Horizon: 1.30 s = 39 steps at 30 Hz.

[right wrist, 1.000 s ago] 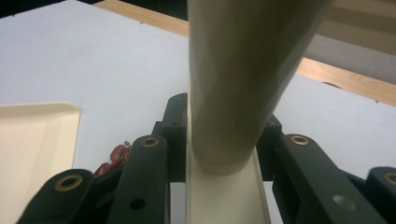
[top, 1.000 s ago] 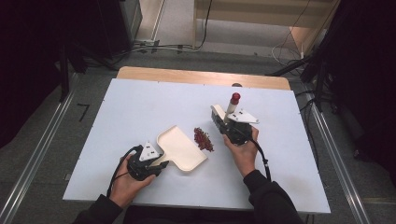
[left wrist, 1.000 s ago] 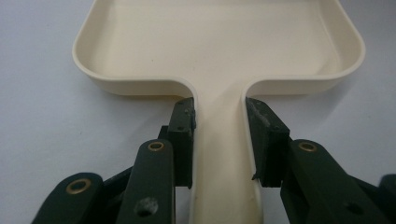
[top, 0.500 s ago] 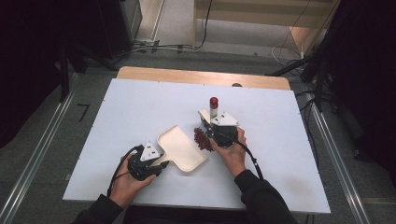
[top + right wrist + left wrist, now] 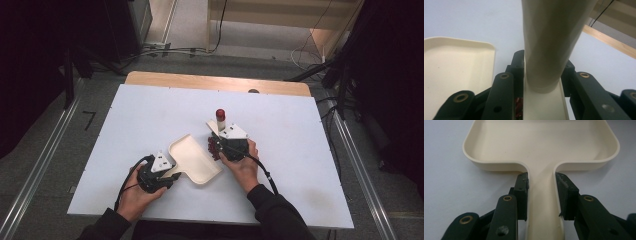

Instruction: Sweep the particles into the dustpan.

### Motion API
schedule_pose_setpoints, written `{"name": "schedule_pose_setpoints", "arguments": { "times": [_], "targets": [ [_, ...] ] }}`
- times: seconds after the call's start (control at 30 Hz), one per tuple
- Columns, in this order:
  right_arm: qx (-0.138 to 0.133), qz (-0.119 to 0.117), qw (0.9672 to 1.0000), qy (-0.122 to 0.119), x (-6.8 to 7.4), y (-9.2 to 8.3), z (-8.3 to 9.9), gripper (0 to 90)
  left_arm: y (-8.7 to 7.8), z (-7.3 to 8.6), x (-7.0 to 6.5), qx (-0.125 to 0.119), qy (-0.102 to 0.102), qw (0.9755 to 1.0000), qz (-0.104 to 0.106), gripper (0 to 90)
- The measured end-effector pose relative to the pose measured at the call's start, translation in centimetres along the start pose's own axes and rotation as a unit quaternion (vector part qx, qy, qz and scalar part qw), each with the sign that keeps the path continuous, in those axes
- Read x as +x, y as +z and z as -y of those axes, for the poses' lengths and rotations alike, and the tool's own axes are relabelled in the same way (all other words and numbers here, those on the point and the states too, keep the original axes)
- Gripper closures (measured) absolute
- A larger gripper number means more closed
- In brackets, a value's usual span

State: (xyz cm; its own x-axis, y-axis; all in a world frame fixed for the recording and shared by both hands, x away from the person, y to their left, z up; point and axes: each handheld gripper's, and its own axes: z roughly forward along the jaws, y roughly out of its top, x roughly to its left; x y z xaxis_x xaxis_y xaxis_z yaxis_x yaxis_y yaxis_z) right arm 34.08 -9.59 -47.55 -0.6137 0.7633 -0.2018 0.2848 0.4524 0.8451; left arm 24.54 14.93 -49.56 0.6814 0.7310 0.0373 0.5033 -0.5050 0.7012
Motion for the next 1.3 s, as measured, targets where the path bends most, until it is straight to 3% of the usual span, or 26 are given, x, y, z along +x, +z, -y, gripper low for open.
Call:
{"name": "schedule_pose_setpoints", "arguments": {
  "times": [0.43, 0.53, 1.03, 1.17, 1.3],
  "targets": [
    [-0.009, -0.018, 0.9998, -0.005, 2.9, 0.3, -0.7, 64.3, 0.2, -0.2, -0.1, 0.0, 0.001, 1.0, 0.003, 67.2],
    [-0.015, -0.025, 0.9995, -0.015, 3.5, 0.4, -0.8, 64.3, 0.2, -0.3, -0.1, 0.0, 0.0, 1.0, 0.004, 67.2],
    [-0.035, -0.064, 0.9971, -0.023, 6.9, 0.3, -2.2, 64.3, 0.3, -0.2, -0.1, 0.0, 0.0, 1.0, 0.004, 67.3],
    [-0.04, -0.063, 0.9971, -0.013, 6.3, 0.1, -2.5, 64.4, 0.2, -0.1, -0.1, -0.002, 0.001, 1.0, 0.004, 67.2],
    [-0.044, -0.044, 0.9981, -0.001, 4.5, -0.4, -2.6, 64.3, 0.2, -0.1, -0.1, -0.003, -0.001, 1.0, 0.004, 67.2]
  ]
}}
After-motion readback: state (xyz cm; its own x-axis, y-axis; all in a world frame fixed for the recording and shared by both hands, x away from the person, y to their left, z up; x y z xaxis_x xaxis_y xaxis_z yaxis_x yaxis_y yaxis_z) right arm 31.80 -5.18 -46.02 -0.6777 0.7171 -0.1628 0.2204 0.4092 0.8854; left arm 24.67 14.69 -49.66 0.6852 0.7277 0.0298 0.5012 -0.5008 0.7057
